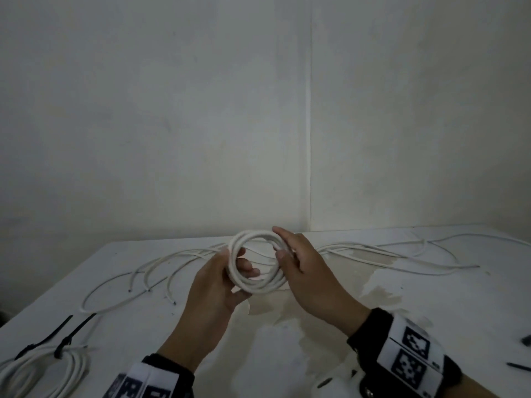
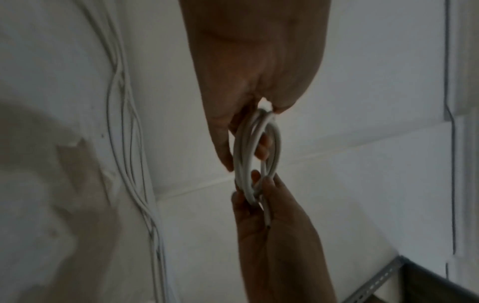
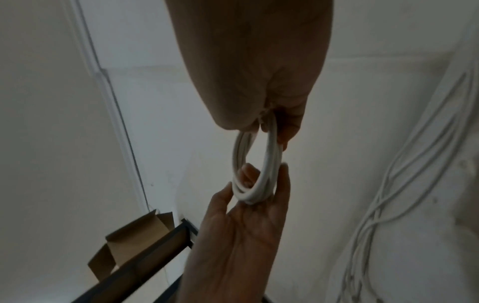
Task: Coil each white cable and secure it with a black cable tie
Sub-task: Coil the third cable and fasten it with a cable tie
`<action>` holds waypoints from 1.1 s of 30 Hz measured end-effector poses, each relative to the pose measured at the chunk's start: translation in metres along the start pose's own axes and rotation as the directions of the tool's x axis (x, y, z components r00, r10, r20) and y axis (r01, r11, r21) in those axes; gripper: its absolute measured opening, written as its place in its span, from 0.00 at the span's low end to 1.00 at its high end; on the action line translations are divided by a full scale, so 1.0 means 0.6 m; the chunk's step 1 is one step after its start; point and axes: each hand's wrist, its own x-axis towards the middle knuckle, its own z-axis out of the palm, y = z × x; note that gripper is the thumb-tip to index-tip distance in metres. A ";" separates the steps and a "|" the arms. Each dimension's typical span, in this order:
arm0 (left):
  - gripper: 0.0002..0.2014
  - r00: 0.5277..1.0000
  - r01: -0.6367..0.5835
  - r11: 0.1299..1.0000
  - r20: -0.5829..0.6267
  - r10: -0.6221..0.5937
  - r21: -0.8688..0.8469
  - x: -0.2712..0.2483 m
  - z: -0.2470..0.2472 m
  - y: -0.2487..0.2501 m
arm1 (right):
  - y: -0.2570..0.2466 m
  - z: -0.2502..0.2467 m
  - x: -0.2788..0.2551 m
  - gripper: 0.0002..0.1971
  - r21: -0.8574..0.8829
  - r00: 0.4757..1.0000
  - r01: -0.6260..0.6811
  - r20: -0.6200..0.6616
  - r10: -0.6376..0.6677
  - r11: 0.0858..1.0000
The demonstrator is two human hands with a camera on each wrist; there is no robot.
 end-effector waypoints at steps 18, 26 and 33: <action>0.24 0.980 0.144 0.973 -0.110 -0.166 -0.181 -0.008 0.032 -0.018 | -0.007 0.018 -0.014 0.21 0.273 0.985 -0.173 0.035 0.170 0.946; 0.21 0.985 0.172 0.980 0.008 -0.172 -0.097 -0.013 0.026 -0.012 | -0.009 0.024 -0.012 0.09 0.319 0.992 -0.066 -0.078 0.096 0.945; 0.24 0.991 0.059 0.938 0.091 -0.095 0.341 -0.010 0.021 0.005 | -0.012 0.000 -0.001 0.07 0.147 0.989 -0.070 0.140 0.049 0.987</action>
